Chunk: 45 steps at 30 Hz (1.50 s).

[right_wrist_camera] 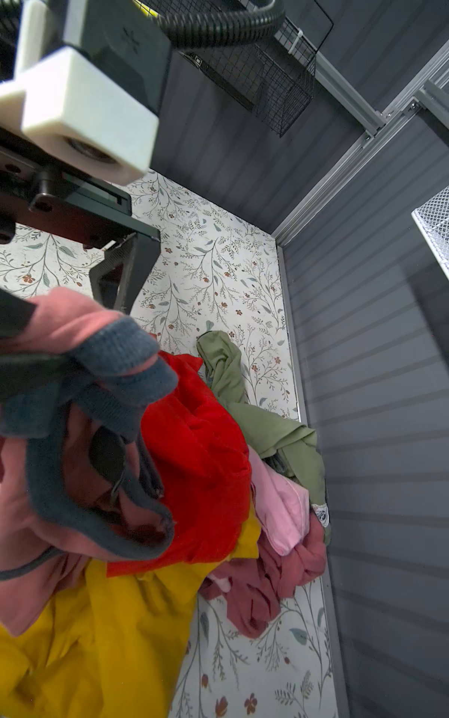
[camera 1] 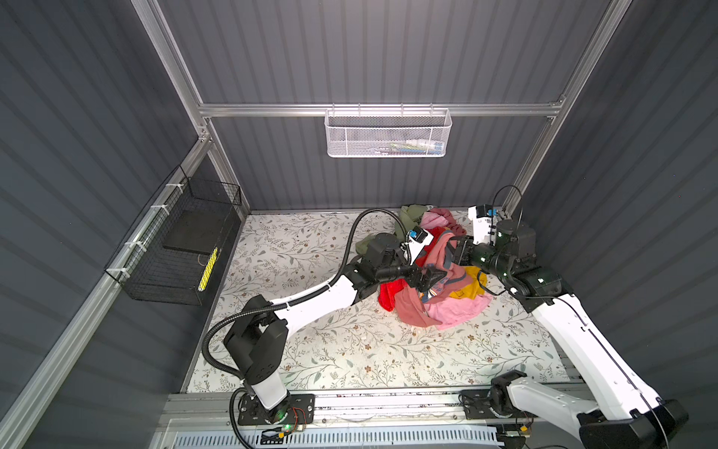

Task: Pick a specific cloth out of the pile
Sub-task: 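Reach the left gripper to the held sweatshirt and grasp its grey trim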

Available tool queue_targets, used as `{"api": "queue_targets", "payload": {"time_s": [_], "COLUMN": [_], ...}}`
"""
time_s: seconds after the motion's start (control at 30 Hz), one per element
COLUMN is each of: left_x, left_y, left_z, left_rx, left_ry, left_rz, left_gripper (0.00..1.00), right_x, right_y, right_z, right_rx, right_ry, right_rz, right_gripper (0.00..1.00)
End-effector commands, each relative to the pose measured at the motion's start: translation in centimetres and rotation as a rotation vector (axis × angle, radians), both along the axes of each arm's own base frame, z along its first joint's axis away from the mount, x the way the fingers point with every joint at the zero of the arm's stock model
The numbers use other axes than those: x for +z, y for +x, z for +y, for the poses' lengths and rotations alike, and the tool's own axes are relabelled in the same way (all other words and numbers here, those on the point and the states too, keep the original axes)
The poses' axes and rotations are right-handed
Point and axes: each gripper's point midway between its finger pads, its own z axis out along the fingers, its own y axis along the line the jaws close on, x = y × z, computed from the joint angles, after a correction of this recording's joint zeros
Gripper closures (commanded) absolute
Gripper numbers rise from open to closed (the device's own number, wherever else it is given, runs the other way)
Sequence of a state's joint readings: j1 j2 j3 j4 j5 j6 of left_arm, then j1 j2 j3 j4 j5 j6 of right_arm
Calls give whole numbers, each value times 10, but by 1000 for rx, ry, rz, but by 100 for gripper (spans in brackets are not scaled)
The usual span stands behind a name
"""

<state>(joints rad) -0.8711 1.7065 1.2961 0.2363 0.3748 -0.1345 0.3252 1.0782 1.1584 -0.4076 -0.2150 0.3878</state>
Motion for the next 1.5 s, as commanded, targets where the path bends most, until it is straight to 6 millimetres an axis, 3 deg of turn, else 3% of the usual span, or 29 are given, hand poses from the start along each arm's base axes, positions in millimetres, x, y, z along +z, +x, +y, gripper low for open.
{"api": "queue_targets", "payload": {"time_s": [0.0,0.1,0.13,0.2,0.27,0.33,0.4,0.43,0.5,0.57,0.63,0.73,0.83,1.17,1.33,1.47], "left_x": [11,15,15,33,45,57,68,71,80,90,100,110,120,167,187,206], "left_y": [6,18,23,34,37,37,35,35,31,27,24,17,9,-14,-16,-15], "left_z": [-12,-20,-20,-23,-23,-24,-24,-24,-23,-19,-14,-10,-10,-5,3,11], "left_rx": [-14,15,37,81,93,88,76,76,68,68,77,78,88,108,137,166], "left_ry": [-40,-64,-61,-86,-99,-107,-116,-121,-145,-182,-232,-288,-291,-307,-331,-339], "left_rz": [-20,-23,-20,-48,-67,-91,-96,-96,-83,-69,-42,5,2,-68,-102,-149], "left_gripper": [2,10,18,42,59,75,96,100,100,100,100,100,100,100,100,100], "right_x": [33,31,27,19,13,9,5,4,0,-3,-5,-3,-3,-26,-38,-57], "right_y": [1,1,2,3,3,3,3,4,4,4,2,-3,-7,-8,-12,-11], "right_z": [10,8,6,-1,-6,-12,-19,-23,-34,-48,-60,-77,-89,-123,-138,-139], "right_rx": [47,40,25,-7,-37,-67,-99,-119,-174,-241,-294,-367,-406,-523,-580,-574], "right_ry": [52,49,38,23,19,18,12,8,-6,-24,-40,-48,-54,-33,-11,28], "right_rz": [-98,-98,-89,-67,-52,-46,-43,-44,-41,-44,-53,-73,-81,-30,-13,33], "right_gripper": [100,100,100,100,100,94,83,75,69,52,47,27,14,6,3,2]}}
